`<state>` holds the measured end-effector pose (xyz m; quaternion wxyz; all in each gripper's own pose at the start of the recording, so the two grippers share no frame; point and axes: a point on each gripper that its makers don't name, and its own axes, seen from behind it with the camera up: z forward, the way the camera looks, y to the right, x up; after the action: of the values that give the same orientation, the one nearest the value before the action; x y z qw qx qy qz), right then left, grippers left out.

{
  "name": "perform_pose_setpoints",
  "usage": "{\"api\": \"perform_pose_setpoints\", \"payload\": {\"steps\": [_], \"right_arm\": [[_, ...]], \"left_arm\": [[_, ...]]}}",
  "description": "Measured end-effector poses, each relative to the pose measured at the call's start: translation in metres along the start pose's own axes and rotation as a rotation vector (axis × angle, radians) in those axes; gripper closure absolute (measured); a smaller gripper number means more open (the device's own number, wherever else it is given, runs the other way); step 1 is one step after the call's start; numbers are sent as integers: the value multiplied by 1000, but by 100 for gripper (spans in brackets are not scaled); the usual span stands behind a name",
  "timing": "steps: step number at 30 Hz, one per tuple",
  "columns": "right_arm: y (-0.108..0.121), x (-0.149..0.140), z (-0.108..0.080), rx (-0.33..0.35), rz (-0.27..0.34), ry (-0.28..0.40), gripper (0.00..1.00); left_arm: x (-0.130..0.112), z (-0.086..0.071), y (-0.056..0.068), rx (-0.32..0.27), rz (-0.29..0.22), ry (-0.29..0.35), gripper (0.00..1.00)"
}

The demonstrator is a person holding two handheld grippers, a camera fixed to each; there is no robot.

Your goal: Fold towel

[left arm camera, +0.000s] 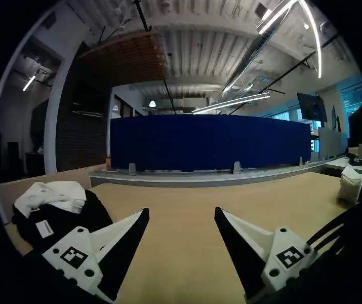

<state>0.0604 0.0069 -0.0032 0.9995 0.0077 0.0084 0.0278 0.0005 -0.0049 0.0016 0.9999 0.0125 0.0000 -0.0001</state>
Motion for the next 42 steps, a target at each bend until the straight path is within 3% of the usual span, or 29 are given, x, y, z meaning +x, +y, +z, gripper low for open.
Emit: {"api": "perform_pose_setpoints", "payload": {"steps": [5,8,20,42], "right_arm": [[-6,-24,0,-2,14,-14,0],[3,-33,1,-20,25,-23,0],[2,-51,4,-2,27,-19,0],[-8,-59,1,4,-57,-15,0]], "left_arm": [[0,0,0,0,0,0,4],[0,0,0,0,0,0,4],[0,0,0,0,0,0,4],[0,0,0,0,0,0,4]]}}
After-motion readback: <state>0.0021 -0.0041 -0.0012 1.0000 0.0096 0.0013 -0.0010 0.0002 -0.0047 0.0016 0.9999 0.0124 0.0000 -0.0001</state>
